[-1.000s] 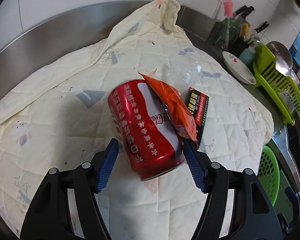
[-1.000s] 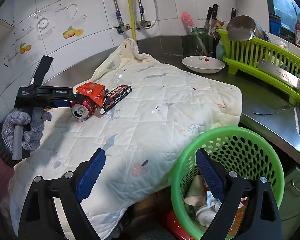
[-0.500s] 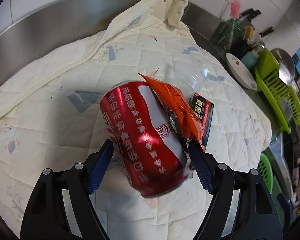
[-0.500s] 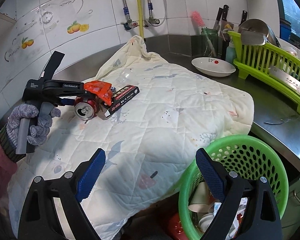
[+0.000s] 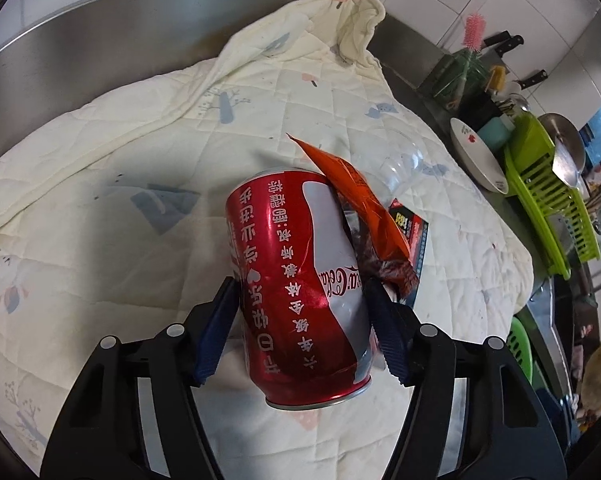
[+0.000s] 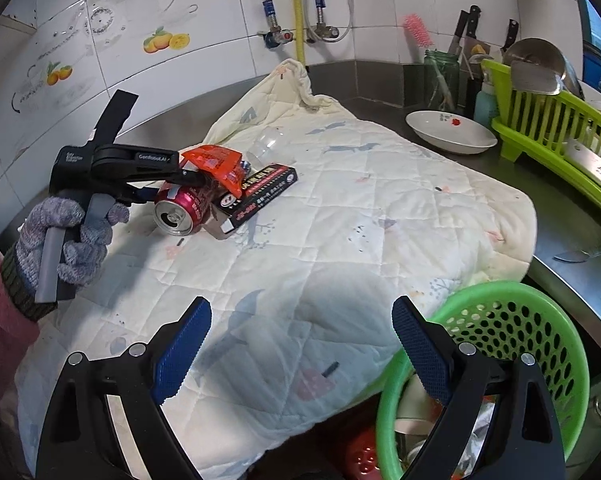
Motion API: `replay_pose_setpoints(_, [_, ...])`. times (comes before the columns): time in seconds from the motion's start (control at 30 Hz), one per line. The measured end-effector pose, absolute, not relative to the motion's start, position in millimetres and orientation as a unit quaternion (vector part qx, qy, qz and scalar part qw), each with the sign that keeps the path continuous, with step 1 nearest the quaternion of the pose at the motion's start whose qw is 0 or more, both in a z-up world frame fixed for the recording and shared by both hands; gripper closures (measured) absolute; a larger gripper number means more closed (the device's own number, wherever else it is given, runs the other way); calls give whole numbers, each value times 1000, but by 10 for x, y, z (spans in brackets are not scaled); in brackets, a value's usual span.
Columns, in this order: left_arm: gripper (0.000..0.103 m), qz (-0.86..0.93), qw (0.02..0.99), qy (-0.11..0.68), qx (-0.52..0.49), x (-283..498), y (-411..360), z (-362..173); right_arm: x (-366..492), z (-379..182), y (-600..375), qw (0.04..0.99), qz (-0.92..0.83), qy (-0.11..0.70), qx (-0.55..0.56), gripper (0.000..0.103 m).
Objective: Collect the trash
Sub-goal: 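Reach the right tool to the orange snack bag and grasp it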
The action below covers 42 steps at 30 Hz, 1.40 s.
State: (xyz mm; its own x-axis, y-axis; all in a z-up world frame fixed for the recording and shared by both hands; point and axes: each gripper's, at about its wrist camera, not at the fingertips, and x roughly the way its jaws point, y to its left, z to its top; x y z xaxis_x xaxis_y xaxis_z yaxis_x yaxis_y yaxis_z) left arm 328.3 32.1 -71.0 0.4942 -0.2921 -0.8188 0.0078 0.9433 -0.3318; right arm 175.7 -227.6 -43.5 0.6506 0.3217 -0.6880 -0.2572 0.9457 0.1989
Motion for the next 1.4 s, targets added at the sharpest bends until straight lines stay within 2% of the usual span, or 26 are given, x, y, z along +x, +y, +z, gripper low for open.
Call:
replay_pose_setpoints(0.43, [40,-57,866,478,-138,2783,956,-508,2406,-363,-1686,888,230,396,46,14])
replay_pose_setpoints(0.93, [40,-55,872,469,-130,2642,1252,-498,3307,-513,-834,869,265,418,-5,16])
replay_pose_setpoints(1.23, [40,-63,869,474,-128,2622,1233,-573,3770,-708,-576,846,273,458,-9,26])
replay_pose_setpoints(1.33, [40,-63,869,473,-131,2625,1232,-570,3776,-786,-494,837,274,474,-23,38])
replay_pose_setpoints(1.4, [40,-64,869,472,-132,2623,1225,-564,3752,-808,-458,835,276,475,-28,52])
